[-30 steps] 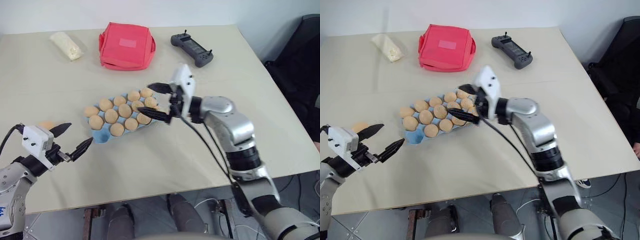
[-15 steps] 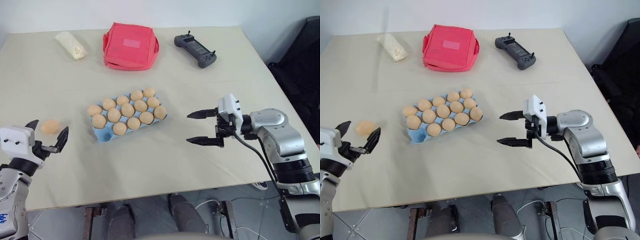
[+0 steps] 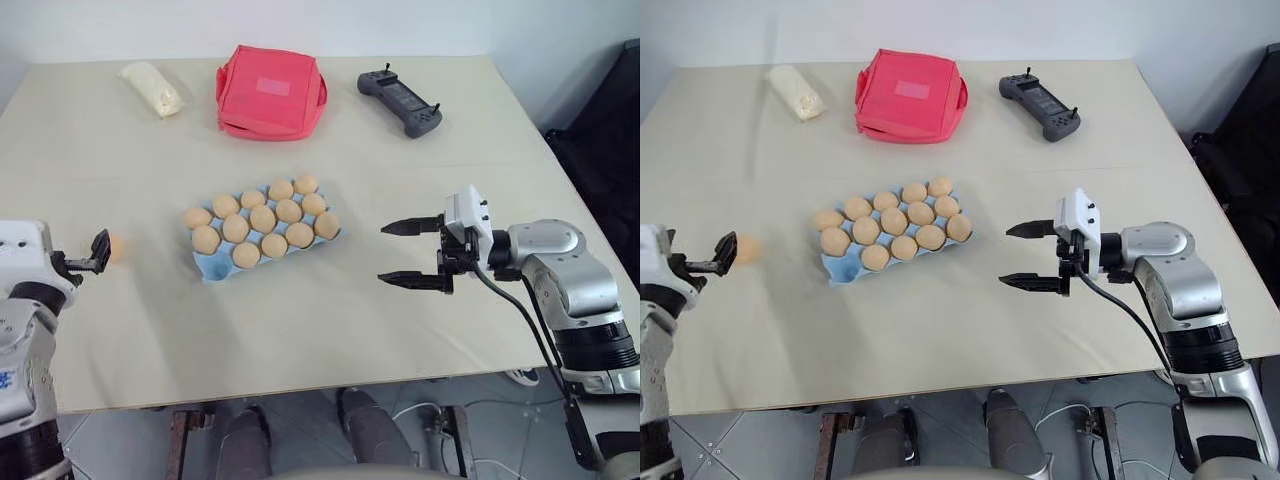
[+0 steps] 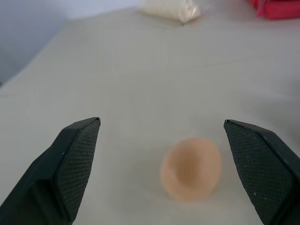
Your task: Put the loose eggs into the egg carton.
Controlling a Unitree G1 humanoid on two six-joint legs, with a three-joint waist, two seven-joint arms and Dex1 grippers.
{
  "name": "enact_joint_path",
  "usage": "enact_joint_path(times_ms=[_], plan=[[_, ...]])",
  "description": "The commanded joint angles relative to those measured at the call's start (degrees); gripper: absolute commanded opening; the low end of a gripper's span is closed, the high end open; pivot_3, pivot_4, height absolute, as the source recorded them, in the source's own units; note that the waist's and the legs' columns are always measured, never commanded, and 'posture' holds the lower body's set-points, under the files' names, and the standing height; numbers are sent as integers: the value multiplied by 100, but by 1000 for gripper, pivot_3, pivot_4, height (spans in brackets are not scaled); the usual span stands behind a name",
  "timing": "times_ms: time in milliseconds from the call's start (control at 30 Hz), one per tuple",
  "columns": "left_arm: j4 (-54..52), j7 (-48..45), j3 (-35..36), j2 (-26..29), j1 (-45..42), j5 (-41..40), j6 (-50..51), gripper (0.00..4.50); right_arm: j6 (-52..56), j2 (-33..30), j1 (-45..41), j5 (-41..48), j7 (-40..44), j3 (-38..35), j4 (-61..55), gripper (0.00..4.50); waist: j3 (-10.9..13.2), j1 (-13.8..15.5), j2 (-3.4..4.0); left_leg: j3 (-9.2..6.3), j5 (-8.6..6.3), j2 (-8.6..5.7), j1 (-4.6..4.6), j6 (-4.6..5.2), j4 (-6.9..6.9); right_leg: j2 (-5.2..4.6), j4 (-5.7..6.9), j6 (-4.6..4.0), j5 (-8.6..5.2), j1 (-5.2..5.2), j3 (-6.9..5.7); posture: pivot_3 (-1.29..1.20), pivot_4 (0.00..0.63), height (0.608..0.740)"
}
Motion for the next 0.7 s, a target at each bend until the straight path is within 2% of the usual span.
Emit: enact_joint_path(times_ms=[33,200,300,533,600,700], plan=[[489,-172,-165,270,-314,96,154,4500,63,-63,77,171,-169,-282,-341,4479,0,12,0,1,0,0,-1,-1,0,0,0,0,0,0,0,0,150,740],[992,-605,-617,463,-627,99,387,4500,167,-102,199,198,-378,-408,-538,4479,0,36,1,2,0,0,1,-2,0,0,2,0,0,0,-1,0,150,740],[1107,-695,-688,462,-717,67,453,3970,228,-99,248,242,-475,-461,-639,4500,0,27,0,2,0,0,0,-2,0,0,4,0,0,-2,-1,0,150,740],[1055,-842,-676,469,-770,47,382,1820,263,-141,271,249,-547,-489,-664,4500,0,45,0,2,1,1,0,-3,1,1,5,1,0,0,-1,0,150,740],[920,-953,-611,497,-728,-5,276,1494,252,-150,258,248,-549,-487,-640,4500,0,50,0,2,1,1,0,-3,1,1,5,1,0,-1,-1,0,150,740],[462,-1110,-462,436,-587,-102,-102,1360,219,-149,208,231,-546,-479,-578,4500,0,50,0,2,1,1,-2,-3,1,1,5,1,0,-1,-1,0,150,740]])
